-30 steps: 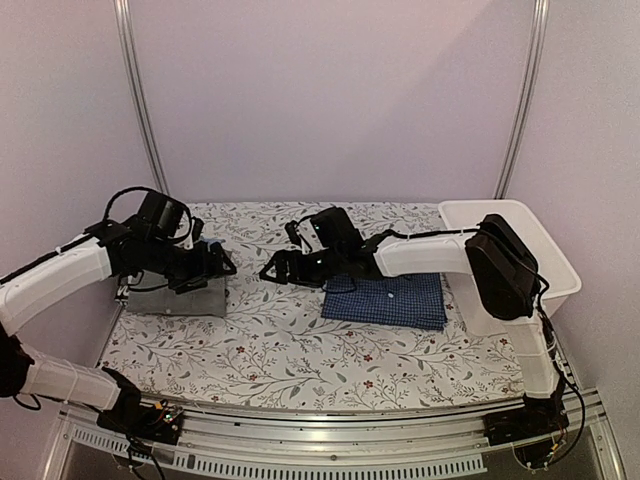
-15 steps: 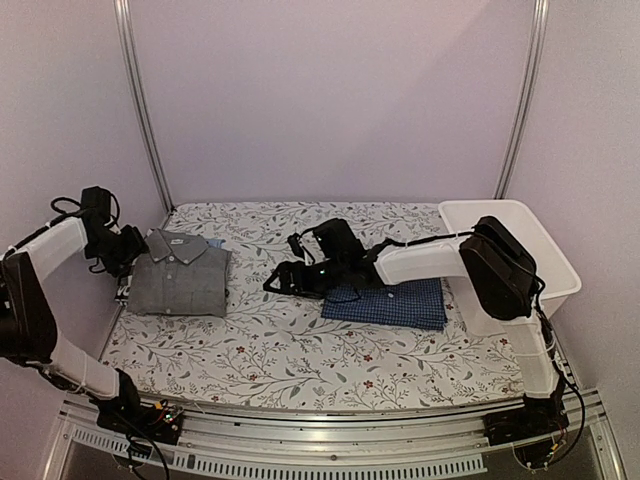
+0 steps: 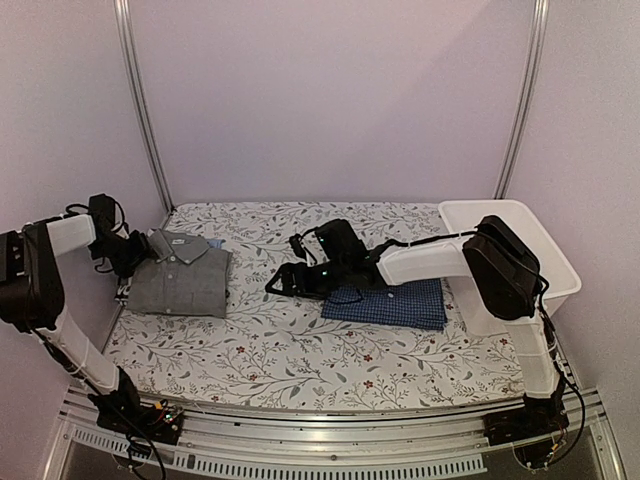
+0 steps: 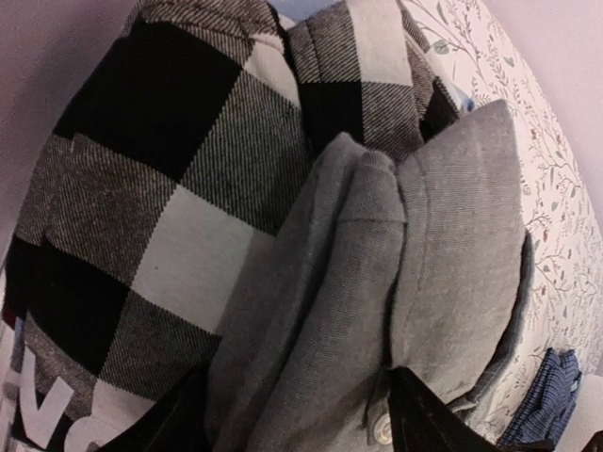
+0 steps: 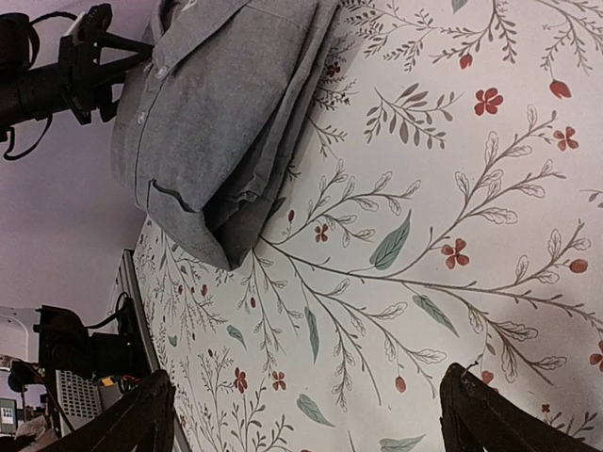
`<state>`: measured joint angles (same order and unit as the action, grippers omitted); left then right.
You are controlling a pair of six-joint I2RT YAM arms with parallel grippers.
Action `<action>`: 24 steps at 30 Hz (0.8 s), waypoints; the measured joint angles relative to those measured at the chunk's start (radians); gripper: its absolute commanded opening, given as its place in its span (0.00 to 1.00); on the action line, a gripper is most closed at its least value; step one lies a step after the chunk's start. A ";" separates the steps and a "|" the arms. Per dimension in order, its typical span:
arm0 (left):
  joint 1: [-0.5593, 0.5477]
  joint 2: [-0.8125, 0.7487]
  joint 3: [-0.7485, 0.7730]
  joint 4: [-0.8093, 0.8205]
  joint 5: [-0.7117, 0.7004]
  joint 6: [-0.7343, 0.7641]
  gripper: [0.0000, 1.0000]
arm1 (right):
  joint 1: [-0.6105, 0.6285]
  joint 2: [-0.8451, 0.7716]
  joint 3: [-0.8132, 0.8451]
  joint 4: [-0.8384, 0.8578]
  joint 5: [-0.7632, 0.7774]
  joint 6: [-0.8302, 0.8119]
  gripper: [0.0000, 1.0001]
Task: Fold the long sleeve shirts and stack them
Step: Pick up the square-folded shirt from the square-folded shirt.
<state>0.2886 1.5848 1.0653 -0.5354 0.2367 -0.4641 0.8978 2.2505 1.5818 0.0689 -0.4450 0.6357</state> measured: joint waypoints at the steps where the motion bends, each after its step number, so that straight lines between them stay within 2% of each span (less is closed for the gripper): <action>1: -0.001 0.002 0.000 0.000 0.013 0.003 0.55 | 0.000 0.000 0.000 0.000 0.001 -0.001 0.96; 5: -0.005 0.005 0.000 0.000 0.068 0.006 0.39 | 0.000 -0.002 -0.007 0.000 0.005 -0.003 0.96; 9: -0.021 0.005 0.001 -0.001 0.100 0.001 0.17 | 0.000 -0.002 -0.007 0.000 0.007 -0.005 0.96; 12: -0.035 0.005 0.011 -0.005 0.121 -0.007 0.08 | 0.000 -0.002 -0.007 0.000 0.011 -0.005 0.96; 18: -0.098 0.005 0.095 -0.031 0.147 -0.021 0.00 | 0.000 -0.003 -0.007 0.000 0.021 -0.006 0.96; 24: -0.142 -0.002 0.216 -0.067 0.171 -0.035 0.00 | 0.000 -0.004 -0.008 0.000 0.027 -0.009 0.96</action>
<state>0.1471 1.5829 1.2808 -0.6022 0.4076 -0.4992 0.8978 2.2467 1.5738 0.0685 -0.4175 0.6270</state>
